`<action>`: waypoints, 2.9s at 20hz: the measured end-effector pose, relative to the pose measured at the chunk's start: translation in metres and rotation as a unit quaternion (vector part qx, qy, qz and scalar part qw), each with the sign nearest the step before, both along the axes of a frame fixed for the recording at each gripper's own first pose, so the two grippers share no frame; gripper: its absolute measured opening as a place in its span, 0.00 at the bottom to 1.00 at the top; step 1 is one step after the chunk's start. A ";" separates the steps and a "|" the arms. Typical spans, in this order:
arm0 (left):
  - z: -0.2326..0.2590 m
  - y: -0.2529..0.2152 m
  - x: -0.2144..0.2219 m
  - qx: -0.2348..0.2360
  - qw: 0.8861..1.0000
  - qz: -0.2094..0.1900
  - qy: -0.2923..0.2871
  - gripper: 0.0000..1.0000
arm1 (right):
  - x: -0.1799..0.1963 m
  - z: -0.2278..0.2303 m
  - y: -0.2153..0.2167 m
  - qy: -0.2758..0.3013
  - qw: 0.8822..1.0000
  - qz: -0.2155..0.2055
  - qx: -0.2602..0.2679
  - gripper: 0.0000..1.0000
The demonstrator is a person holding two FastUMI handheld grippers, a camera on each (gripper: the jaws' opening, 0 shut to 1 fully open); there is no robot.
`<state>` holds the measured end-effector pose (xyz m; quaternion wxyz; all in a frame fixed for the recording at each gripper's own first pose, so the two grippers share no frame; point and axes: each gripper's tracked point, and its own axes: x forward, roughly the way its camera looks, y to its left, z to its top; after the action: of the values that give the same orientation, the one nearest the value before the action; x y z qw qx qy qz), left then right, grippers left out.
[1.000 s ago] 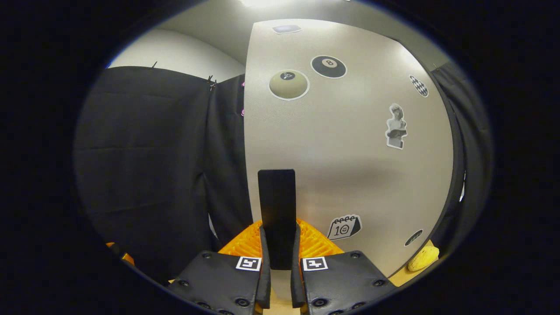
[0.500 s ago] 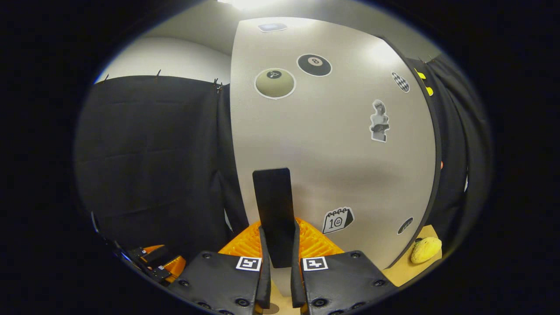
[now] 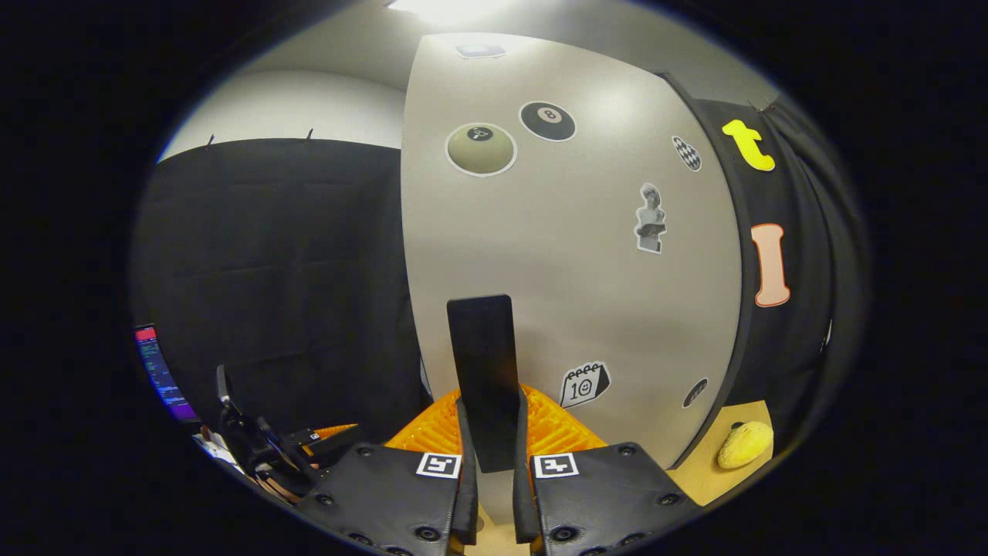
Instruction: Open the cabinet door with the right hand, grasp the bottle in the cabinet with the left hand and place it on the coaster, then close the cabinet door with the right hand.
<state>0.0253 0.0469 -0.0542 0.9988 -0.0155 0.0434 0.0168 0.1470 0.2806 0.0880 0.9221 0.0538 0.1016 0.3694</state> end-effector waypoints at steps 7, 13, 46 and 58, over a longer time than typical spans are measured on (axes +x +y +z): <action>0.009 -0.055 -0.002 0.002 1.000 -0.016 -0.002 0.87 | -0.007 0.000 -0.024 -0.012 1.000 0.020 0.010 0.20; 0.017 -0.113 -0.001 0.011 0.999 -0.044 -0.002 0.84 | -0.013 0.000 -0.048 -0.020 0.999 0.019 0.019 0.20; 0.109 -0.251 0.153 -0.042 0.991 -0.125 0.001 0.84 | 0.004 -0.061 -0.292 -0.069 0.938 -0.333 -0.068 0.97; 0.080 -0.247 0.304 0.005 0.990 -0.140 0.016 0.86 | 0.041 -0.104 -0.309 -0.008 0.908 -0.406 -0.107 0.93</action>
<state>0.3296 -0.2004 0.0258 0.9906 -0.0044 0.0609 -0.1225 0.1878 -0.0288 -0.0164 0.9935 -0.0113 0.1021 -0.0493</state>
